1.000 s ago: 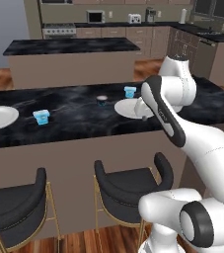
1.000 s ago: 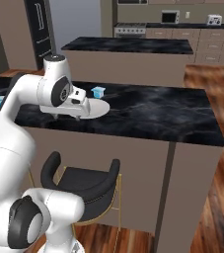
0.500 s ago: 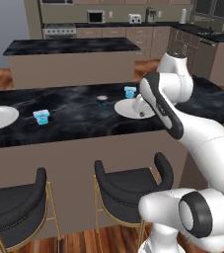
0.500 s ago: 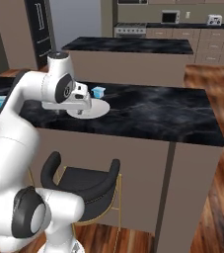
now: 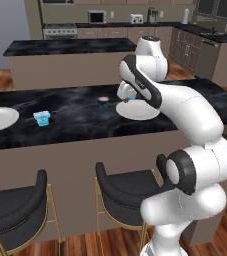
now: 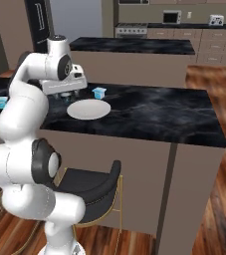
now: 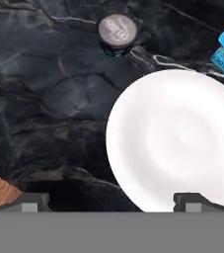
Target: Place two yogurt containers on each plate.
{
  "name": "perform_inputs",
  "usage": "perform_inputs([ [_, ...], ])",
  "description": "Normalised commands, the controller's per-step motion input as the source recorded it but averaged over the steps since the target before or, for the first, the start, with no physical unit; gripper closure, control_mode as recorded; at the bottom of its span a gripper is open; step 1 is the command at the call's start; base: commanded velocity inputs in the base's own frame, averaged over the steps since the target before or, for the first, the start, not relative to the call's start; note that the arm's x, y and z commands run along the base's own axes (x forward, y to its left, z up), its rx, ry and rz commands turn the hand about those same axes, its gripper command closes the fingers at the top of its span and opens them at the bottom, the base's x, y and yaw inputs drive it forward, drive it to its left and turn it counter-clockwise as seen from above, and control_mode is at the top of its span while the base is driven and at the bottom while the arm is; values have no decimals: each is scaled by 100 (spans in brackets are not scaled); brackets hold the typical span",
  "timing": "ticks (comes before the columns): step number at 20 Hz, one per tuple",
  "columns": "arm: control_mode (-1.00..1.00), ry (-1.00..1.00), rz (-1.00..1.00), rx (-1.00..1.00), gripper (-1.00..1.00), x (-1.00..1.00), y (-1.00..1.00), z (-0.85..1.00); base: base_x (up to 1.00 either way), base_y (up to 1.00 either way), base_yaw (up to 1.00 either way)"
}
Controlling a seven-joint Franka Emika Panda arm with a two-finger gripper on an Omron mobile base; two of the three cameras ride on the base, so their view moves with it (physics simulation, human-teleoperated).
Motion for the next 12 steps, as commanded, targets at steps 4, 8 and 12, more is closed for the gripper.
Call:
perform_inputs([
  [4,-100,9,23,-4,-100,100,53,-4,0,0,0],
  [8,-100,0,11,-6,-100,100,20,-29,0,0,0],
  [12,-100,0,6,-8,-100,98,31,-27,0,0,0],
])
